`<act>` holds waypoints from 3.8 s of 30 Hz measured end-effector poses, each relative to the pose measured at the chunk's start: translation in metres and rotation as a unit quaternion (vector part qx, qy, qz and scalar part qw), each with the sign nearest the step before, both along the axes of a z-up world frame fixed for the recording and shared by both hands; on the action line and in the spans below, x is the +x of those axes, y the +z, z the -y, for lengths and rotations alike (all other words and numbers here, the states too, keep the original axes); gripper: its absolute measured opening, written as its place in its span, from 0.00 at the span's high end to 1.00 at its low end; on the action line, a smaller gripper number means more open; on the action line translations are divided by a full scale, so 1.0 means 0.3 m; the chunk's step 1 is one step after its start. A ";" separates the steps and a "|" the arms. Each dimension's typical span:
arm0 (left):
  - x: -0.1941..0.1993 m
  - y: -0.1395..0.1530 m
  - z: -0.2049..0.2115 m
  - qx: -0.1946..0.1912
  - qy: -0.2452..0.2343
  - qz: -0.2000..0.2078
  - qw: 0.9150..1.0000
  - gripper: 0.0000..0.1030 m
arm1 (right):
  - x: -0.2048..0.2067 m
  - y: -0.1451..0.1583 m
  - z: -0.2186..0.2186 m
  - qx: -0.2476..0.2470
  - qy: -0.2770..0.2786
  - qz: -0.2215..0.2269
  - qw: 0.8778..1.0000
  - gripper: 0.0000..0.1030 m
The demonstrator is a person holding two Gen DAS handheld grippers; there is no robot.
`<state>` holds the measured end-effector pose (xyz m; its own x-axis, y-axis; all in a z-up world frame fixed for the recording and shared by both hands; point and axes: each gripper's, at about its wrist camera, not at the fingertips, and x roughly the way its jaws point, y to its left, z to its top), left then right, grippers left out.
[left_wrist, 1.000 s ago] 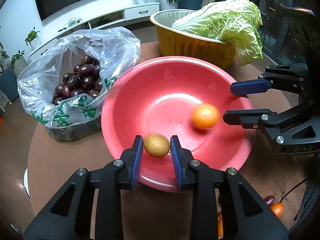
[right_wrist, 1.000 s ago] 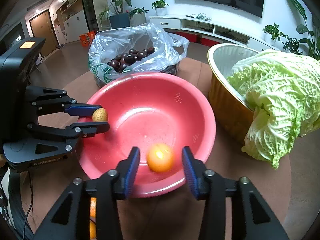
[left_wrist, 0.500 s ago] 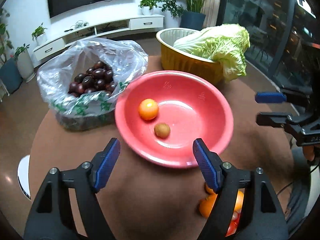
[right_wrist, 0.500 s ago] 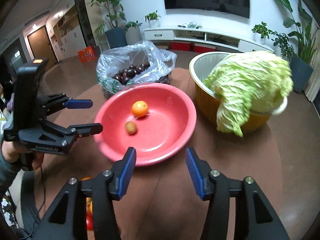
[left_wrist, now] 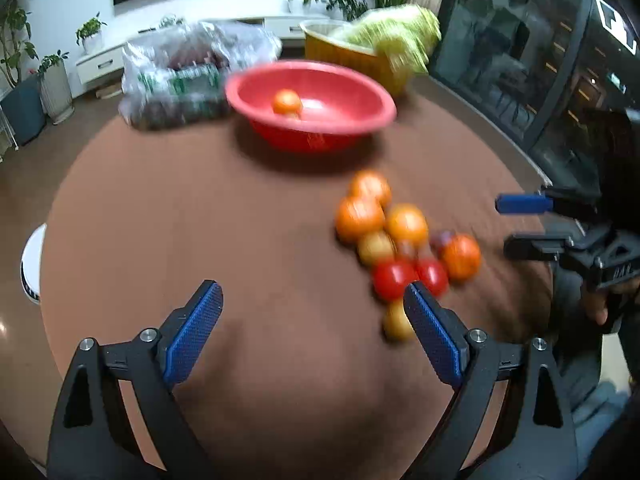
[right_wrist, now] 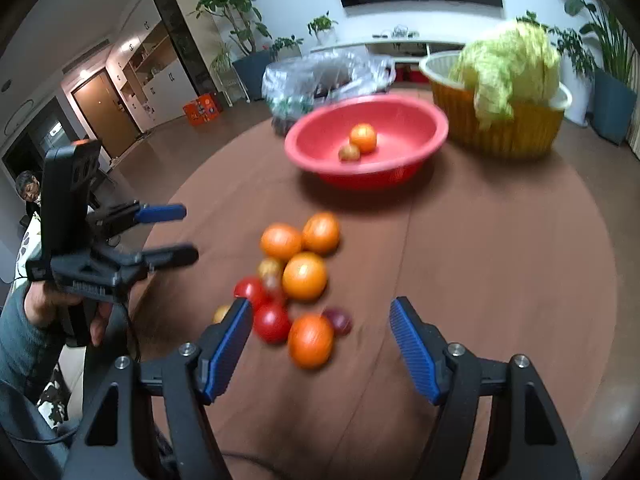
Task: Organize fruits
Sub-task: 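Grasp a small potato with the left tool while the right tool grasps a blood orange, then carry both fruits over the red basin and release them inside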
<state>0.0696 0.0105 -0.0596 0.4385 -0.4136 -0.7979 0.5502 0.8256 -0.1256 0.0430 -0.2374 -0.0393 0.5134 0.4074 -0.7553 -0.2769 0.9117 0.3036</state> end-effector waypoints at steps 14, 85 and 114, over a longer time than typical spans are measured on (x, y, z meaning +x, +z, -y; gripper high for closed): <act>-0.116 -0.078 0.173 0.067 -0.088 0.019 0.994 0.27 | -0.009 -0.084 -0.049 0.007 -0.010 -0.037 0.999 0.39; 0.449 0.124 0.274 0.033 -0.032 0.069 0.997 0.75 | 0.695 -0.040 0.048 -0.079 -0.028 -0.012 0.996 0.71; 0.563 -0.001 0.378 0.072 -0.043 0.043 0.996 0.49 | 0.819 -0.035 0.093 -0.023 -0.066 -0.047 0.996 0.55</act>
